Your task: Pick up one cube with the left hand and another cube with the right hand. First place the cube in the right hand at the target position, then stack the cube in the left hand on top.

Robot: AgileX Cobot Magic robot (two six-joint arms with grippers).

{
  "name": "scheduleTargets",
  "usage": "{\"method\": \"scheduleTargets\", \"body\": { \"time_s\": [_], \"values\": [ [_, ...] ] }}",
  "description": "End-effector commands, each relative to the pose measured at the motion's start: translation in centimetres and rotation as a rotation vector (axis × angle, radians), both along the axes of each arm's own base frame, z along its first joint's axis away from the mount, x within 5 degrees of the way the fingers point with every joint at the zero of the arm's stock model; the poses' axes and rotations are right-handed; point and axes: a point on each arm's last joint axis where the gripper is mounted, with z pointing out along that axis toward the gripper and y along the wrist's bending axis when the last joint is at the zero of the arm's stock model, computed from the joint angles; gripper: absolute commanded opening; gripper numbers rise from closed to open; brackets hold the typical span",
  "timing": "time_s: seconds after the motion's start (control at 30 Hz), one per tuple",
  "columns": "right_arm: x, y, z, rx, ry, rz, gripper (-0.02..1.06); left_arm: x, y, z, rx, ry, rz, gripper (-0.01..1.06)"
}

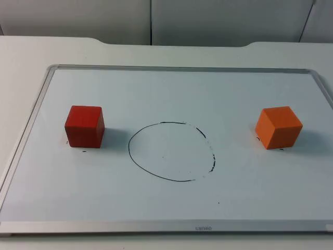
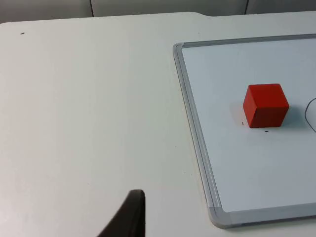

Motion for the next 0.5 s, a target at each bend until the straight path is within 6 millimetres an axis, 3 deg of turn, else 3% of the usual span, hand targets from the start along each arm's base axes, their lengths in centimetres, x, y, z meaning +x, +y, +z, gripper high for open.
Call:
{"method": "scheduleTargets", "body": {
  "time_s": [0.0, 0.3, 0.47],
  "values": [
    [-0.2, 0.0, 0.6, 0.004, -0.039, -0.006, 1.05, 0.0, -0.1, 0.0, -0.014, -0.009, 0.000, 1.05],
    [2.5, 0.3, 3.2, -0.001, 0.044, 0.025, 1.05, 0.0, -0.1, 0.0, -0.014, -0.009, 0.000, 1.05],
    [5.7, 0.4, 5.7, -0.004, 0.128, 0.047, 1.05, 0.0, -0.1, 0.0, -0.014, -0.009, 0.000, 1.05]
  ]
}}
